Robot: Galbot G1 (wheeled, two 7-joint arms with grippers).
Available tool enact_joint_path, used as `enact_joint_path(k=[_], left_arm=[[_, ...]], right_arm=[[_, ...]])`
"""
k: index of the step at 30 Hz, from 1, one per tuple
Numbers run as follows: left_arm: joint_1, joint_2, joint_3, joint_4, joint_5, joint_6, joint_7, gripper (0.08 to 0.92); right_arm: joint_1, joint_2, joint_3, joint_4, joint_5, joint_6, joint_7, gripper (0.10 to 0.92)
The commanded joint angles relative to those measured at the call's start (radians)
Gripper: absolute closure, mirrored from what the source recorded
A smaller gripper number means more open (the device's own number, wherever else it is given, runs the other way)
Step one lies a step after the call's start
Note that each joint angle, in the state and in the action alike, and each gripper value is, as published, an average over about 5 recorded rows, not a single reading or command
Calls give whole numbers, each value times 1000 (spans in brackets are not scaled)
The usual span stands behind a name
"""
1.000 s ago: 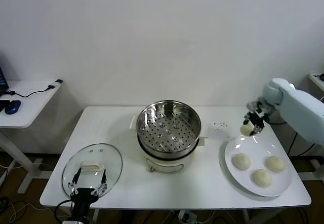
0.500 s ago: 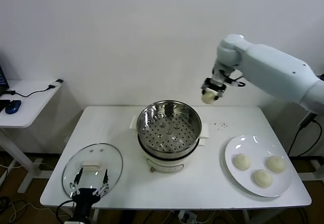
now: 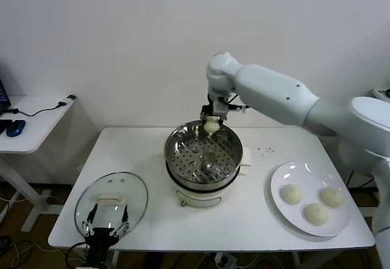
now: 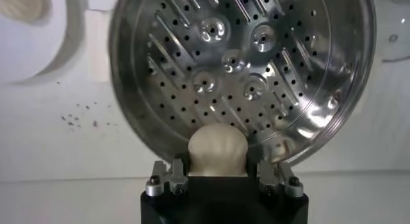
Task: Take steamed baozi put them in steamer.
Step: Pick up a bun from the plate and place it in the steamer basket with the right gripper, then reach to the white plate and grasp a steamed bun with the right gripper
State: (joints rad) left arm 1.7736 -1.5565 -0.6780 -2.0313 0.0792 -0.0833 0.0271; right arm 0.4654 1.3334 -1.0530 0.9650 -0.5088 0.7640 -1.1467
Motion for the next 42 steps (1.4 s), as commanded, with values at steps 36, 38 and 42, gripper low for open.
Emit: enact_joint_path(k=[36,38,42], left_arm=[[2,0,2,13,-14,-5,-1,177],[3,1,3,14,-15,-5,-1,177],[2,2,11,13,-17,-4,-2,177]], right_arm=[[33,-52,-13,-16,172,6,27,203],[102,-143,-109,49,267,-72,103,203],[224,-332,-273,167,515,-277,184,203]])
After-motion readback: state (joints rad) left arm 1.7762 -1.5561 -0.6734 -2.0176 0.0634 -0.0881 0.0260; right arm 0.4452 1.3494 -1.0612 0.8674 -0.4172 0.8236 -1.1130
